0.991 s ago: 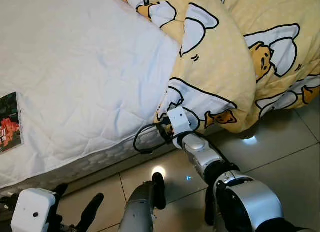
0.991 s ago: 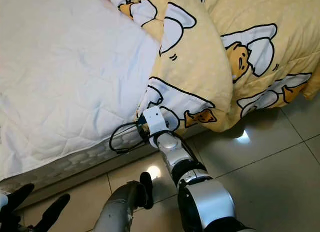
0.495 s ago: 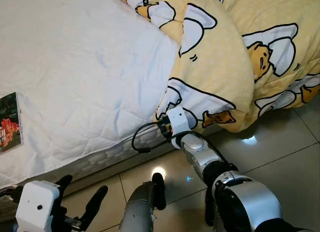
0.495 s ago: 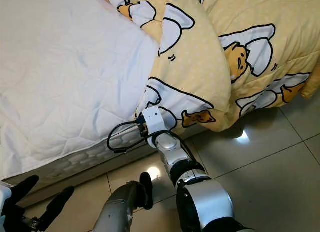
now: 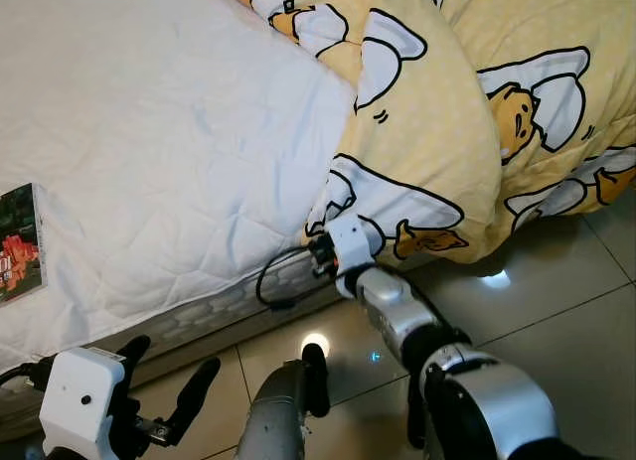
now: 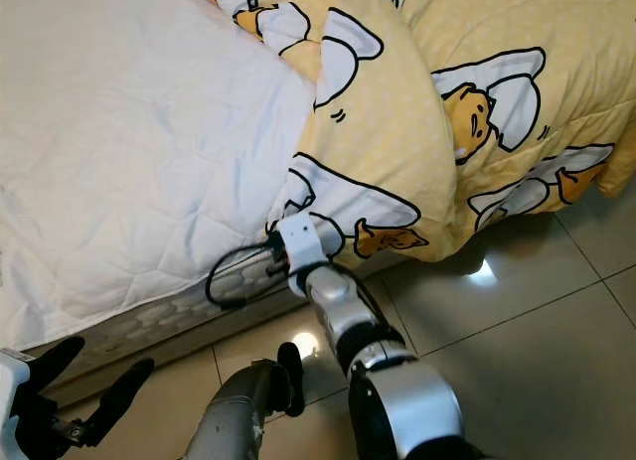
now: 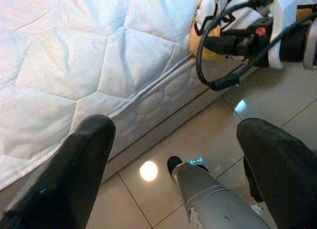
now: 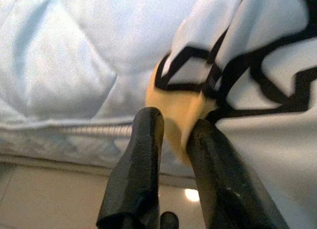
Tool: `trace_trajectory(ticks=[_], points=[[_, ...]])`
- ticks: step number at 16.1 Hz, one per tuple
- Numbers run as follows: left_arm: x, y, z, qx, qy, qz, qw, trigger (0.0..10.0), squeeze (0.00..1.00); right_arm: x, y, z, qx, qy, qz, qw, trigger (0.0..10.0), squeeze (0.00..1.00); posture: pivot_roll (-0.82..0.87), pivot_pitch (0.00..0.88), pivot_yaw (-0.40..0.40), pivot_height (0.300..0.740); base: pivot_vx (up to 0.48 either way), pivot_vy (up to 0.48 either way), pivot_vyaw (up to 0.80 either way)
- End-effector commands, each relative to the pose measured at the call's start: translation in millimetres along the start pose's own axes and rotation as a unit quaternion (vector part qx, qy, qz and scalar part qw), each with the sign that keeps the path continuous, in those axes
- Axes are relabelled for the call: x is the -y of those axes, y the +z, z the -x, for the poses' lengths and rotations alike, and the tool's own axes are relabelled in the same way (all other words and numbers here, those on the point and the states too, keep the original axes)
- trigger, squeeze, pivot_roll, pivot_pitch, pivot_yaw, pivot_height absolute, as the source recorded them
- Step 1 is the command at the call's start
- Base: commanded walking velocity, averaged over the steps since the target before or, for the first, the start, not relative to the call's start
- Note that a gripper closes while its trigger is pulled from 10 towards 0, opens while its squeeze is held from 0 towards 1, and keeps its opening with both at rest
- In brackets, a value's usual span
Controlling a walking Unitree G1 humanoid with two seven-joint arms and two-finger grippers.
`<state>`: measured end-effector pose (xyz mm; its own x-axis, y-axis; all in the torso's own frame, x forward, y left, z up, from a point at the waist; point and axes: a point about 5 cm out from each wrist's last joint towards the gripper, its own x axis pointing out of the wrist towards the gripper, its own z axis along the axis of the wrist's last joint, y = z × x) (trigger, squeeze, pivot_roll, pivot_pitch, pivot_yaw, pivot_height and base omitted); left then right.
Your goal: Clean up the room
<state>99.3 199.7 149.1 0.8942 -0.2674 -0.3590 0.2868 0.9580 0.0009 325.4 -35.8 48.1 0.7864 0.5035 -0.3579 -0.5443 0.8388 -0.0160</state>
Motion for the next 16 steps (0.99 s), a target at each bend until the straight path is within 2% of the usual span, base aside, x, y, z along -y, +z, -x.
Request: trace_trajectory(ticks=[1, 2, 3, 6, 7, 8, 9, 10, 11, 12, 14, 15, 16], points=[[-1.4, -5.3, 0.8, -0.019, 0.005, 0.001, 1.0, 10.0, 0.0, -48.6, -17.5, -0.9, -0.016, 0.067, -0.024, 0.997, 0.0, 0.0, 0.28, 0.377, 0.219, 0.74, 0.0, 0.0, 0.0], [-1.5, -5.7, 0.1, -0.02, 0.004, 0.002, 1.0, 10.0, 0.0, -53.0, -23.8, 1.3, -0.02, 0.074, -0.021, 0.997, 0.0, 0.0, 0.28, 0.381, 0.219, 0.74, 0.0, 0.0, 0.0], [-1.3, -6.4, -0.7, -0.02, 0.004, 0.002, 1.0, 10.0, 0.0, -60.5, -32.1, 4.5, -0.023, 0.084, -0.037, 0.996, 0.0, 0.0, 0.27, 0.378, 0.216, 0.74, 0.0, 0.0, 0.0], [-1.3, -8.1, -2.5, -0.021, 0.005, 0.004, 1.0, 10.0, 0.0, -91.8, -58.2, 18.0, -0.031, 0.134, -0.051, 0.989, 0.0, 0.0, 0.27, 0.377, 0.215, 0.74, 0.0, 0.0, 0.0], [-1.6, -8.9, -3.8, -0.021, 0.005, 0.003, 1.0, 10.0, 0.0, -95.1, -63.1, 20.5, -0.037, 0.137, -0.048, 0.989, 0.0, 0.0, 0.26, 0.375, 0.213, 0.74, 0.0, 0.0, 0.0], [-3.3, -12.0, -12.0, -0.021, 0.008, -0.018, 1.0, 10.0, 0.0, -89.9, -69.5, 25.3, -0.024, 0.093, -0.007, 0.995, 1.6, 0.8, 0.24, 0.351, 0.195, 0.74, 0.0, 0.0, 0.0], [-5.2, -15.9, -22.1, -0.017, 0.014, -0.019, 1.0, 10.0, 0.0, -77.0, -66.5, 25.4, -0.004, 0.05, -0.015, 0.999, 4.5, 1.0, 0.21, 0.318, 0.175, 0.74, 0.0, 0.0, 0.0], [-7.1, -16.8, -26.6, -0.013, 0.021, -0.017, 1.0, 10.0, 0.0, -68.1, -62.1, 25.8, 0.018, 0.027, -0.026, 0.999, 10.0, 1.0, 0.2, 0.308, 0.17, 0.74, 0.0, 0.0, 0.0], [-13.1, -18.7, -37.4, -0.003, 0.04, -0.014, 0.999, 10.0, 0.0, -49.1, -51.4, 29.8, 0.073, -0.013, -0.024, 0.997, 10.0, 1.0, 0.16, 0.272, 0.152, 0.74, 0.0, 0.0, 0.0], [-20.5, -20.7, -54.3, 0.011, 0.057, -0.002, 0.998, 10.0, 0.0, -30.8, -40.8, 35.4, 0.117, -0.037, -0.011, 0.992, 10.0, 1.0, 0.12, 0.223, 0.132, 0.74, 0.0, 0.0, 0.0], [-32.6, -20.7, -84.0, 0.035, 0.087, 0.014, 0.995, 10.0, 0.0, -0.8, -22.8, 46.5, 0.167, -0.073, 0.017, 0.983, 10.0, 1.0, 0.05, 0.154, 0.116, 0.74, 0.0, 0.0, 0.0], [-36.6, -19.9, -93.3, 0.042, 0.098, 0.015, 0.994, 10.0, 0.0, 9.0, -16.5, 49.4, 0.18, -0.086, 0.028, 0.98, 10.0, 1.0, 0.01, 0.109, 0.114, 0.74, 0.0, 0.0, 0.0], [-44.7, -19.3, -120.0, 0.053, 0.121, 0.024, 0.991, 10.0, 0.0, 35.6, -1.2, 56.3, 0.204, -0.12, 0.041, 0.971, 10.0, 1.0, -0.04, 0.053, 0.108, 0.74, 0.0, 0.0, 0.0]])
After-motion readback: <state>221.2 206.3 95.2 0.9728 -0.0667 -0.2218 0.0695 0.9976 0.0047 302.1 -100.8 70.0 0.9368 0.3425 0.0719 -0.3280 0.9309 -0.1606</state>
